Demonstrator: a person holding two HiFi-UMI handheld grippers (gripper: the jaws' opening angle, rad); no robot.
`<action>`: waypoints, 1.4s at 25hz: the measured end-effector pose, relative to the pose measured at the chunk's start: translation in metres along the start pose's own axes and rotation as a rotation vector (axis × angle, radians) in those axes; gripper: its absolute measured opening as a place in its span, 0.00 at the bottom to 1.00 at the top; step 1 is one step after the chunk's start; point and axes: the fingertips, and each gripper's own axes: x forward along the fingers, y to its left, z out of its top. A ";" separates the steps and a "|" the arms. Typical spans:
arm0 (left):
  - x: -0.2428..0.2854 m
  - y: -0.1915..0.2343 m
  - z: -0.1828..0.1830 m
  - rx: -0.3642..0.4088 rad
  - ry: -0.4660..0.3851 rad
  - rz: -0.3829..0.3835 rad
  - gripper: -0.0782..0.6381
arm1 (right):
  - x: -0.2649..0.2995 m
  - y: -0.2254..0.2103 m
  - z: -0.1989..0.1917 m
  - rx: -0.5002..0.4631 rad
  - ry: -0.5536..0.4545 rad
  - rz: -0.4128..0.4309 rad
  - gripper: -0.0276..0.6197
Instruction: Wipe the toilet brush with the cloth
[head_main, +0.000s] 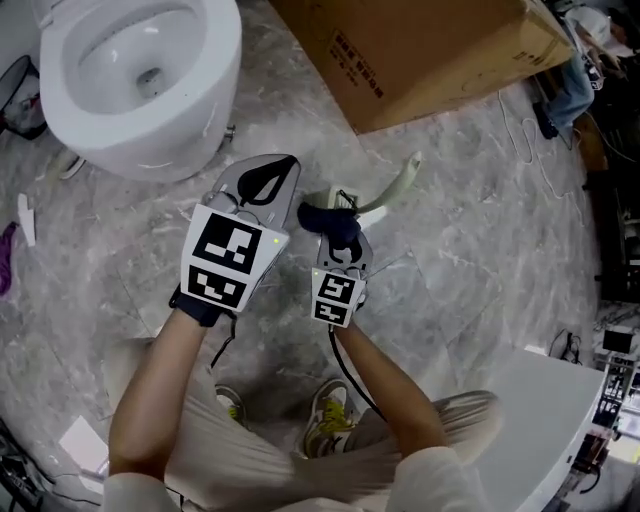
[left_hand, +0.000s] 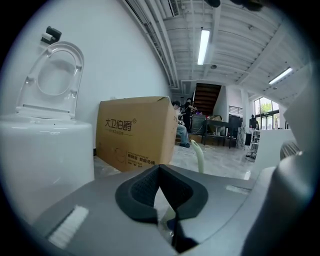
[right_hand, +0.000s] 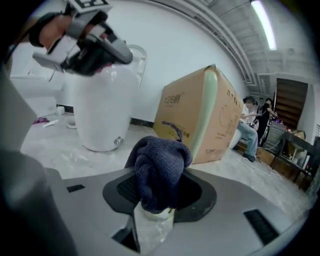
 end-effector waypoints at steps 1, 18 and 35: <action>-0.001 -0.001 0.000 0.005 0.002 -0.003 0.11 | 0.011 -0.004 -0.014 0.004 0.031 -0.014 0.28; -0.003 -0.010 -0.008 0.039 0.028 -0.017 0.11 | 0.081 -0.016 -0.103 -0.016 0.307 0.055 0.28; 0.002 -0.009 -0.006 0.026 0.024 -0.029 0.11 | 0.067 -0.020 -0.090 -0.120 0.241 0.028 0.28</action>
